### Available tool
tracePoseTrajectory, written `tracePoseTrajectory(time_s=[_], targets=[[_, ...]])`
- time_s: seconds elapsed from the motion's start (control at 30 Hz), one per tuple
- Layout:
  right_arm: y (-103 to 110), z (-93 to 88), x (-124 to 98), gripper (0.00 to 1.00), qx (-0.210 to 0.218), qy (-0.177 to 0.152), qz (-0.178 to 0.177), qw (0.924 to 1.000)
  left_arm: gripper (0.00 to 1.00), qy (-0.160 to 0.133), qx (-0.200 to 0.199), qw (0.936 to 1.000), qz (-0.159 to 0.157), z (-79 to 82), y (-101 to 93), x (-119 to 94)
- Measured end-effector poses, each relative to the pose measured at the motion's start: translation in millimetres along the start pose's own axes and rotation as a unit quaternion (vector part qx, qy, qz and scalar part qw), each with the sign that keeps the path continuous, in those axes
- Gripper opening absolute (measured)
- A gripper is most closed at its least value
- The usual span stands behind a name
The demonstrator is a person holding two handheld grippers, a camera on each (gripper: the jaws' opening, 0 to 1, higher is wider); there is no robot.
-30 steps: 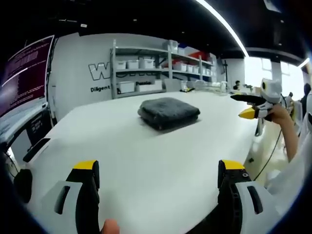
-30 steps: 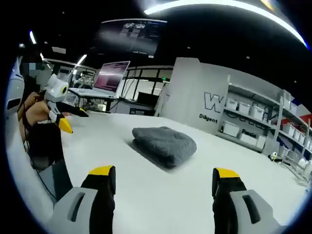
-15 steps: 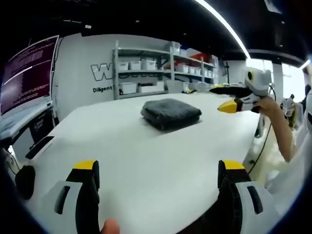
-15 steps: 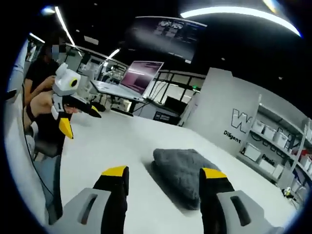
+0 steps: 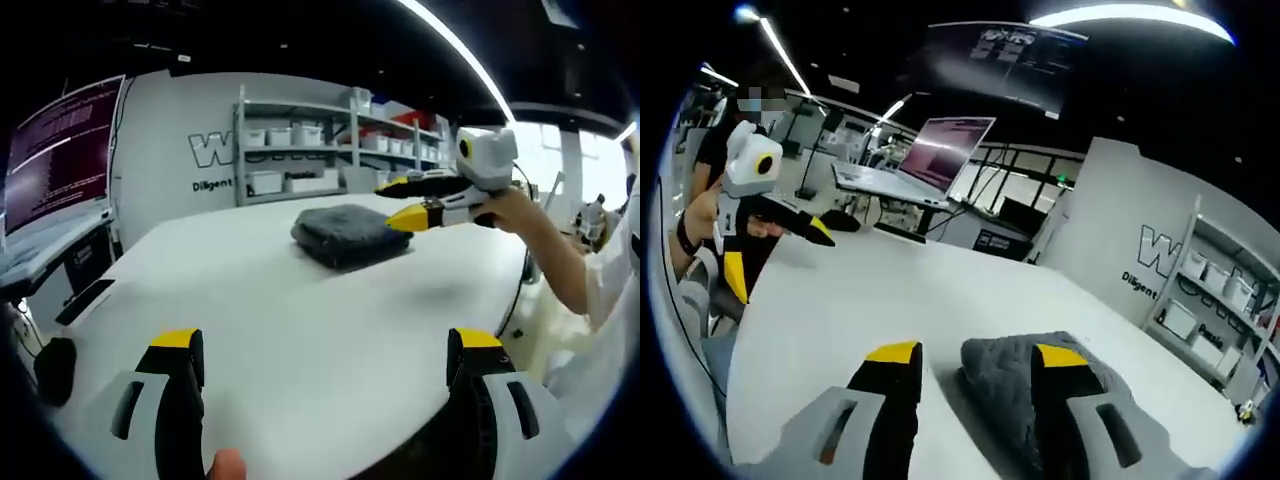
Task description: Open the folded towel by lifting each exposed corner and separating the folded layers until the towel lies flat within the target outline without major curled edges
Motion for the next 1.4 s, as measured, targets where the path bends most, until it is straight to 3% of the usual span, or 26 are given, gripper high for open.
tracePoseTrajectory(time_s=[0.2, 0.43, 0.63, 0.77, 0.93, 1.03, 1.17, 1.27, 1.33, 1.4], targets=[[3, -1.2, 24, 0.36, -0.022, 0.026, 0.023, 0.9992, 0.99, 0.000, 0.001, 1.0000, 0.001, 0.6, -0.8, -1], [5, -14.6, 54, 0.33, -0.058, 0.064, 0.036, 0.9956, 0.99, 0.001, 0.002, 1.0000, -0.003, 0.3, -3.6, 0], [-1, -24.0, 62, 0.26, -0.071, 0.081, 0.026, 0.9938, 0.99, 0.001, 0.001, 1.0000, -0.003, 0.4, -4.0, -1], [2, -29.6, 64, 0.12, -0.085, 0.092, 0.040, 0.9913, 0.99, 0.002, 0.002, 1.0000, -0.004, 0.6, -4.6, 1], [-4, -25.6, 58, 0.05, -0.060, 0.068, 0.031, 0.9954, 0.99, 0.003, 0.005, 1.0000, -0.007, 0.9, -6.1, 2], [-19, -21.0, 41, 0.04, -0.002, 0.023, -0.002, 0.9997, 0.99, 0.002, 0.004, 1.0000, -0.007, 0.9, -5.4, 2], [-44, -18.1, 12, 0.04, 0.049, -0.027, -0.067, 0.9962, 0.99, 0.003, 0.002, 1.0000, -0.003, 0.2, -2.8, 1], [-64, -22.0, -16, 0.04, 0.073, -0.050, -0.128, 0.9878, 0.99, 0.003, 0.000, 1.0000, -0.001, -0.2, -1.0, 1], [-69, -24.4, -24, 0.04, 0.083, -0.057, -0.145, 0.9844, 0.99, 0.003, 0.000, 1.0000, -0.001, -0.3, -0.5, 2], [-83, -32.4, -46, 0.04, 0.104, -0.069, -0.191, 0.9737, 0.99, 0.004, 0.000, 1.0000, -0.001, -0.3, -0.6, 2]])
Point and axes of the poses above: the point that each gripper's makers call its tool centre point, and the gripper's own axes: x roughly forward along the fingers, y roughly to its left, z roughly out of its top, the point moved 10 cm from there along -x, roughly backward along the fingers, and after that the axes turned 5 degrees about -y, right-handed, at the moved point
